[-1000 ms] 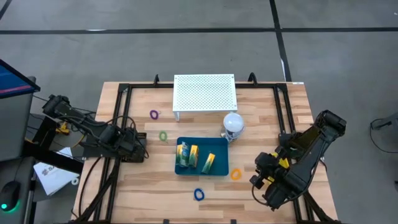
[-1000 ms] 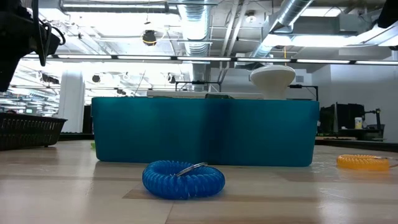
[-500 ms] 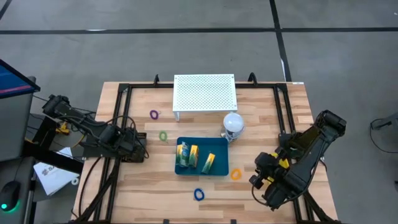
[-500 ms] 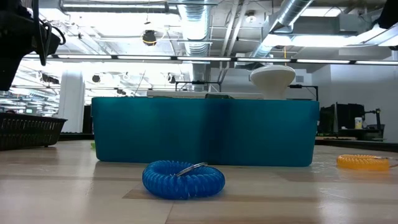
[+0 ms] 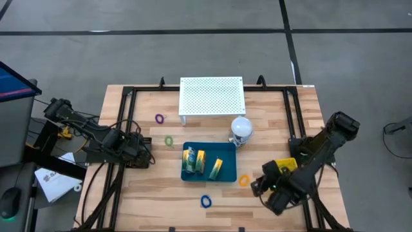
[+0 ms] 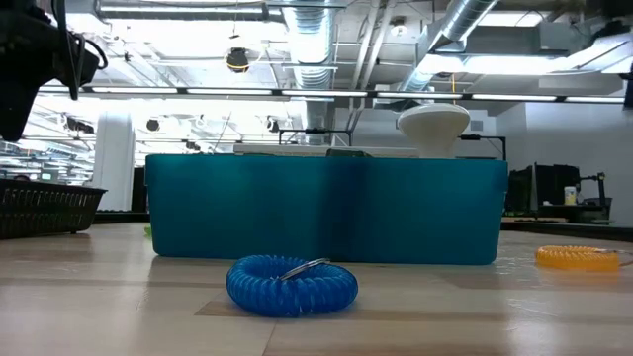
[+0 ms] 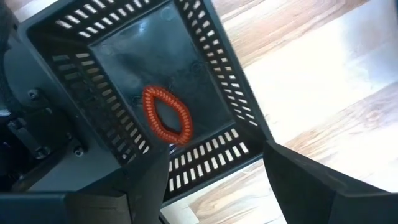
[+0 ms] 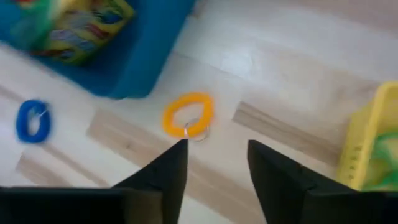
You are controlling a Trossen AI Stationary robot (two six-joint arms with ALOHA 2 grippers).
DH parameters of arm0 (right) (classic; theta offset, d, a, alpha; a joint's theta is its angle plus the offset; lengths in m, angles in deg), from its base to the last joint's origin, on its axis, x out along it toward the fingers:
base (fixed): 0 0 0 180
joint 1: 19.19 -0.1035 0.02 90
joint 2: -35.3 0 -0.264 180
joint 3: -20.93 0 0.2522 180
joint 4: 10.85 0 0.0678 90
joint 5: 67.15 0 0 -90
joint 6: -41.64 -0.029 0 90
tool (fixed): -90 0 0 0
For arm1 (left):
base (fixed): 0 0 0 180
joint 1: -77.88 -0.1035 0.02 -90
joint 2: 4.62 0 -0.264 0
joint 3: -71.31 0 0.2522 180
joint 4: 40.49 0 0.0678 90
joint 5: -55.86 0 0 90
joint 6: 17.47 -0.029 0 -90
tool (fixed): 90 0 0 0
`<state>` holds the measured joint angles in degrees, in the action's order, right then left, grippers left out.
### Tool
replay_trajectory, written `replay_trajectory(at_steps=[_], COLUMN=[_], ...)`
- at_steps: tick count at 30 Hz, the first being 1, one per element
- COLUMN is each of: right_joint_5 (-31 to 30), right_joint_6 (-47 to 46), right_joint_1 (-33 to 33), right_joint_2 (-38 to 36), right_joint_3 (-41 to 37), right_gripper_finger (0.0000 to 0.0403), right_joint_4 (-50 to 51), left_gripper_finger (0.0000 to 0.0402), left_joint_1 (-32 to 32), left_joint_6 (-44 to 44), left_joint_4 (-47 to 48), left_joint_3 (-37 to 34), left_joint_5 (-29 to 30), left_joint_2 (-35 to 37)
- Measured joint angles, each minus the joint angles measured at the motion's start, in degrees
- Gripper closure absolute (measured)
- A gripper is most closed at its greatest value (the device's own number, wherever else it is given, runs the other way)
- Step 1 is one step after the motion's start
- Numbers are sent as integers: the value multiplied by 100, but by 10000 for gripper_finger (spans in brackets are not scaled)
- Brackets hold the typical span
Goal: Pick & Place Office Desk Supplies
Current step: Put the yellow spring keychain into the black bin
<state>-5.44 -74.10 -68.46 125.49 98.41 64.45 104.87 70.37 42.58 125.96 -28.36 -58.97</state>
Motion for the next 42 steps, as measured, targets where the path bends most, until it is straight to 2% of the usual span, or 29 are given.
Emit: replay_trajectory(at_steps=[5, 7, 10, 13, 19, 25, 31, 42], right_joint_5=[414, 473, 562, 1064, 1435, 1455, 1778, 1641], right_joint_6=[-118, 218, 933, 1520, 1593, 1839, 2364, 2444], right_joint_1=[532, 833, 1244, 1537, 1553, 1583, 1682, 1682], right_joint_2=[-190, -219, -219, -73, 105, 108, 673, 853], right_joint_3=[-482, -536, -630, -718, -733, -729, -723, -805], right_gripper_finger=[198, 189, 185, 187, 193, 193, 195, 211], right_joint_4=[-522, -607, -1275, -1792, -1398, -1572, -2093, -2181], left_gripper_finger=[149, 149, 151, 155, 159, 158, 160, 160], left_joint_1=[0, 0, 0, 0, 0, 0, 0, 0], left_joint_6=[-103, -103, -159, -190, -191, -211, -210, -210], left_joint_4=[-130, -178, -262, -338, -430, -428, -431, -531], left_joint_3=[0, 0, 0, 0, 0, 0, 0, 0], left_joint_5=[14, 21, 37, 91, 168, 282, 324, 321], left_joint_2=[-1, -2, -2, -2, -2, -2, -2, -2])
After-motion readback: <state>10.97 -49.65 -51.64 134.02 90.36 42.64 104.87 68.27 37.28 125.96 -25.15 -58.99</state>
